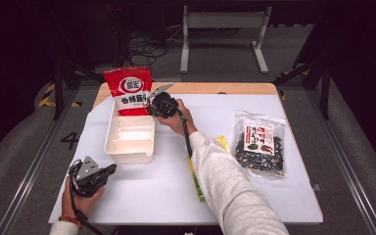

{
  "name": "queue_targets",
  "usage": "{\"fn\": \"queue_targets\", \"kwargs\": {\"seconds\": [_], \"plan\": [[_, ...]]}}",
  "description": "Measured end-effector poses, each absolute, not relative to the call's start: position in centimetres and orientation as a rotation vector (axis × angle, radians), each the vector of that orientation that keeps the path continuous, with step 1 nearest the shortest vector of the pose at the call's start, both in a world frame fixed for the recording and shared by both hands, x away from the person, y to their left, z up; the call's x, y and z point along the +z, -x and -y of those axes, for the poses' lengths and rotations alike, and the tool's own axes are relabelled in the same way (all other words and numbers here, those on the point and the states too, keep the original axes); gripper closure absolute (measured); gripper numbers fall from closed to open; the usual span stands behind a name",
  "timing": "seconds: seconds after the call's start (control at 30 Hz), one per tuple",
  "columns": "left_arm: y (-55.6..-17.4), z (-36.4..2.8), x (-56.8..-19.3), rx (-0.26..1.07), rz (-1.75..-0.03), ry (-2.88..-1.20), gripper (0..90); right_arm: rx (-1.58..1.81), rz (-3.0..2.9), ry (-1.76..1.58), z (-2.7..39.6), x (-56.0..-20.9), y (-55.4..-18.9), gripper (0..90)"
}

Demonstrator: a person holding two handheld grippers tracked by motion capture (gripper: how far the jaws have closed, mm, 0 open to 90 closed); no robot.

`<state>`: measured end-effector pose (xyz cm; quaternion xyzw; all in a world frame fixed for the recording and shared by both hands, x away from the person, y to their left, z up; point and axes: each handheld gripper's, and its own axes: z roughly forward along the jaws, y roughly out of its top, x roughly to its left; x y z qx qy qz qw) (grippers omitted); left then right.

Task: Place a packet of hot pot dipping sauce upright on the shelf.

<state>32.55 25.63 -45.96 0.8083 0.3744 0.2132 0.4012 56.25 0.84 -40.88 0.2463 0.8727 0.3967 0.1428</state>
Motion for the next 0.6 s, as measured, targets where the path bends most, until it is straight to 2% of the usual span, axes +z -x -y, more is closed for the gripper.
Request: {"fn": "queue_targets", "kwargs": {"seconds": [0.33, 0.47, 0.6], "plan": [[-32.2, -24.3, -45.6, 0.512, -0.879, -2.059, 90.0, 1.066, -2.534, -0.698, -1.7, -41.8, -56.3, 89.5], [-32.2, -24.3, -45.8, 0.503, -0.878, -2.065, 90.0, 1.108, -2.547, -0.698, -1.3, -41.2, -56.1, 80.7], [-32.1, -24.1, -45.7, 0.498, -0.872, -2.066, 89.9, 1.235, -2.493, -0.738, -0.3, -39.9, -55.6, 78.4]]}}
